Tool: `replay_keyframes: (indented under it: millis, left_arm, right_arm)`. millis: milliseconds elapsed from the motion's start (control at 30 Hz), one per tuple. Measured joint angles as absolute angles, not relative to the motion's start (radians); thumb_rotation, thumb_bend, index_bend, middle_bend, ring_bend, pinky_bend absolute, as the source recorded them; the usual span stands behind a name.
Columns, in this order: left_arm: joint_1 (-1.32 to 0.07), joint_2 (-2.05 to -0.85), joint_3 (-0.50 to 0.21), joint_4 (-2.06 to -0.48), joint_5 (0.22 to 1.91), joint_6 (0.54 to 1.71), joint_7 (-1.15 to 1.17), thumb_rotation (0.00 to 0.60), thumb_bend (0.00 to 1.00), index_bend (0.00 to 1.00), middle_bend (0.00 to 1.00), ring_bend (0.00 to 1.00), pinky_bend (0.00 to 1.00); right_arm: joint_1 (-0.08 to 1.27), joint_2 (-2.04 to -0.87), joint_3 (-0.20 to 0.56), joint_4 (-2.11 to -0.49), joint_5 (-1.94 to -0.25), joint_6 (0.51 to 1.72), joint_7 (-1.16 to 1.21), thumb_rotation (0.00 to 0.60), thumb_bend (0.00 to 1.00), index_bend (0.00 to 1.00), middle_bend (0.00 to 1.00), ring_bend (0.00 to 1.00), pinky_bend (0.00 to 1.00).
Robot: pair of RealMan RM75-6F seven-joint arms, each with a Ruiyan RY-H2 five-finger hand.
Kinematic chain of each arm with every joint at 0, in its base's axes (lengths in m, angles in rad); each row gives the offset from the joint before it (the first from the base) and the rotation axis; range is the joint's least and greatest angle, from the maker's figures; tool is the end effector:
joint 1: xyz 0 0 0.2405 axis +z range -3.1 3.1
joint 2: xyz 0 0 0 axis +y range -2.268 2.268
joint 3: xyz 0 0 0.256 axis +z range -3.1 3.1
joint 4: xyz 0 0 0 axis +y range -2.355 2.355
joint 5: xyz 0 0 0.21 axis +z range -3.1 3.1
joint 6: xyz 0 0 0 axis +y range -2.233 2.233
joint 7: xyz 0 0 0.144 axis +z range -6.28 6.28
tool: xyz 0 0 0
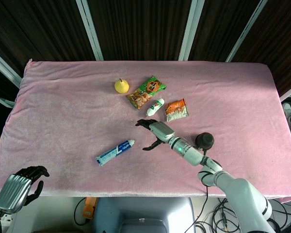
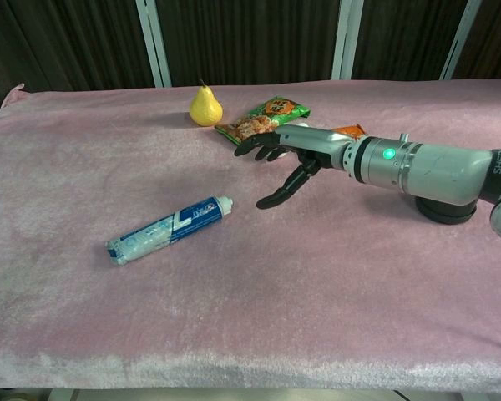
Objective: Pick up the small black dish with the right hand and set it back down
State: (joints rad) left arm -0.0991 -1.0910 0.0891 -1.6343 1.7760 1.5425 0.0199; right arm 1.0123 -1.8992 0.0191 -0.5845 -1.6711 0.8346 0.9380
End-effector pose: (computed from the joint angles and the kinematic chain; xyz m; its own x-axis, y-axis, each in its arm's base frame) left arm -0.2788 0.1498 0.1406 0.4335 0.0699 0.8985 0.8712 -0.2873 -0.3980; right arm -0.1307 -0.4160 -0.0893 0.2100 -0.5301 0.8215 -0.8714 -0.4824 -0.0886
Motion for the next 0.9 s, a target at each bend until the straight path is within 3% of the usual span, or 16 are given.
replay_keyframes:
  millis: [900]
  left_arm:
    - [-0.099,-1.084,0.094,-1.646,1.77,1.527,0.033,0.6,0.57,0.45,0.39,0.37,0.51]
  right_arm:
    - [0.964,-1.844,-0.002,-0.625,-1.612,0.863,0.859,0.6,0.13,0.32,0.22,0.2,0.26]
